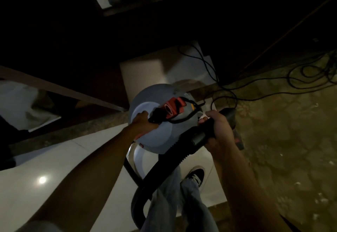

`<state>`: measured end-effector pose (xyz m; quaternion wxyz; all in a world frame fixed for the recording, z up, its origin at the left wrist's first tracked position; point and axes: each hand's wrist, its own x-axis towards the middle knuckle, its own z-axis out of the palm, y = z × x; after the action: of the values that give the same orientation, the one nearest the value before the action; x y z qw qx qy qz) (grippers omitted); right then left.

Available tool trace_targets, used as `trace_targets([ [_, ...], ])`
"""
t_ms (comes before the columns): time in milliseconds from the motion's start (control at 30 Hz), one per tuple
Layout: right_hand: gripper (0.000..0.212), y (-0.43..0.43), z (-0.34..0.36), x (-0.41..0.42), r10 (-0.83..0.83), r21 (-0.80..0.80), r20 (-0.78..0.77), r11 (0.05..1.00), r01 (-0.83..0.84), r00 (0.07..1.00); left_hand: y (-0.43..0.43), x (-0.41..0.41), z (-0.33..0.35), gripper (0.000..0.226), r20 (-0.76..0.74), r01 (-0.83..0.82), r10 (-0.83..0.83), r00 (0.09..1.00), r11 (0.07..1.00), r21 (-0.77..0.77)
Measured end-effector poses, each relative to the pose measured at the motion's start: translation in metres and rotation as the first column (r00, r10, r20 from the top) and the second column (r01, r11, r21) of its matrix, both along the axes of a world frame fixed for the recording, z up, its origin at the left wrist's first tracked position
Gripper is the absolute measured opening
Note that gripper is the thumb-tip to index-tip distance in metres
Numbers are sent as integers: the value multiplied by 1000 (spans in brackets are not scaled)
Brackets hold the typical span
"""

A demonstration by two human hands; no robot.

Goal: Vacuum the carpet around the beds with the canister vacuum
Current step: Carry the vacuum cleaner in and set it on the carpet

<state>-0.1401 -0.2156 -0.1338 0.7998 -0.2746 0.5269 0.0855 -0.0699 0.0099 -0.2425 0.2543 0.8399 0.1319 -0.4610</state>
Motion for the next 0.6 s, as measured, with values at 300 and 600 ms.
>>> trace_targets([
  [300, 12, 5, -10, -16, -4, -48, 19, 999, 4, 1000, 9, 1, -63, 62, 50, 203, -207, 977, 976, 72],
  [600, 14, 25, -28, -35, -143, -12, -162, 990, 143, 976, -1, 11, -90, 38, 79, 211, -213, 974, 977, 33],
])
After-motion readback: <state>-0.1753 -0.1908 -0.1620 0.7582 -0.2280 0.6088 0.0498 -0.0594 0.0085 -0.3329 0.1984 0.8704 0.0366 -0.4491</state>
